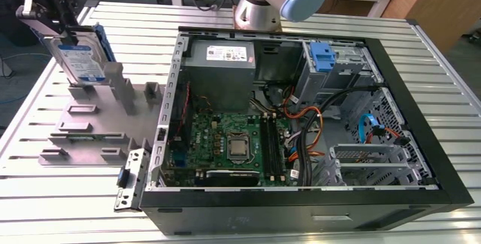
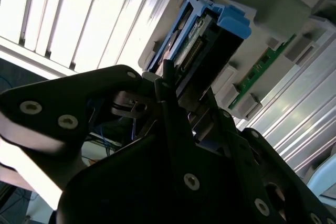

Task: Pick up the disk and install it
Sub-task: 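Pick up the disk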

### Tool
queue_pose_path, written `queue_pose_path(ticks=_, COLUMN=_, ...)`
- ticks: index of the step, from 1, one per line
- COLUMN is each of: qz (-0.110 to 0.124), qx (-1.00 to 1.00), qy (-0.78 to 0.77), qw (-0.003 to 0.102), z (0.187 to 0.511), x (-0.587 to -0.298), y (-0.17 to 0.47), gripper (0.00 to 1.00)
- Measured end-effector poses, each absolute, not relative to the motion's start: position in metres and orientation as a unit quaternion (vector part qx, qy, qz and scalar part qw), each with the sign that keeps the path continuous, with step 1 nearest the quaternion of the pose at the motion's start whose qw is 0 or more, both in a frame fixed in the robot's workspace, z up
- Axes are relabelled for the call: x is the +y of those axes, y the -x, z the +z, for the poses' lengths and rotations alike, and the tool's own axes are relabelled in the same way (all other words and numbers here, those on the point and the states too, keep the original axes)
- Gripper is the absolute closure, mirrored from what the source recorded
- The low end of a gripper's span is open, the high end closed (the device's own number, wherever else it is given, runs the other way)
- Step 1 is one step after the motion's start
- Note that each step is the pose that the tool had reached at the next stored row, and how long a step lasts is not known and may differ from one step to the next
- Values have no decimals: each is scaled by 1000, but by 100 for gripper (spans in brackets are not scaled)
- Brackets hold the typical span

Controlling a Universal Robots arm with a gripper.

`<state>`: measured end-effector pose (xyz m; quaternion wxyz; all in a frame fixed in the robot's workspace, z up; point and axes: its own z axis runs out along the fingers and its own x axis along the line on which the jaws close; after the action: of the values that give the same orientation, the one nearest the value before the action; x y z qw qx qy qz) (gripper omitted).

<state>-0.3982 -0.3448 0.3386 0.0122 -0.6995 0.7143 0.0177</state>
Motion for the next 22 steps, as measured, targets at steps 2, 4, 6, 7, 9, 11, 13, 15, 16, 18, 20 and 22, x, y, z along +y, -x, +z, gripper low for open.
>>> queue_pose_path(ticks=2, qz=18, qx=714, qy=700, qw=12, z=343, x=-345, y=398, gripper=65)
queue_pose_path(ticks=4, qz=18, qx=714, qy=700, qw=12, z=348, x=-345, y=398, gripper=65)
queue_pose_path(ticks=6, qz=18, qx=714, qy=700, qw=12, z=353, x=-345, y=398, gripper=65)
queue_pose_path(ticks=7, qz=18, qx=714, qy=700, qw=12, z=356, x=-345, y=398, gripper=65)
queue_pose_path(ticks=9, qz=18, qx=714, qy=700, qw=12, z=362, x=-345, y=398, gripper=65)
queue_pose_path(ticks=11, qz=18, qx=714, qy=700, qw=12, z=370, x=-345, y=398, gripper=65)
queue_pose_path(ticks=13, qz=18, qx=714, qy=700, qw=12, z=377, x=-345, y=398, gripper=65)
queue_pose_path(ticks=15, qz=18, qx=714, qy=700, qw=12, z=385, x=-345, y=398, gripper=65)
queue_pose_path(ticks=16, qz=18, qx=714, qy=700, qw=12, z=388, x=-345, y=398, gripper=65)
queue_pose_path(ticks=18, qz=18, qx=714, qy=700, qw=12, z=396, x=-345, y=398, gripper=65)
queue_pose_path(ticks=20, qz=18, qx=714, qy=700, qw=12, z=405, x=-345, y=398, gripper=65)
queue_pose_path(ticks=22, qz=18, qx=714, qy=700, qw=12, z=409, x=-345, y=398, gripper=65)
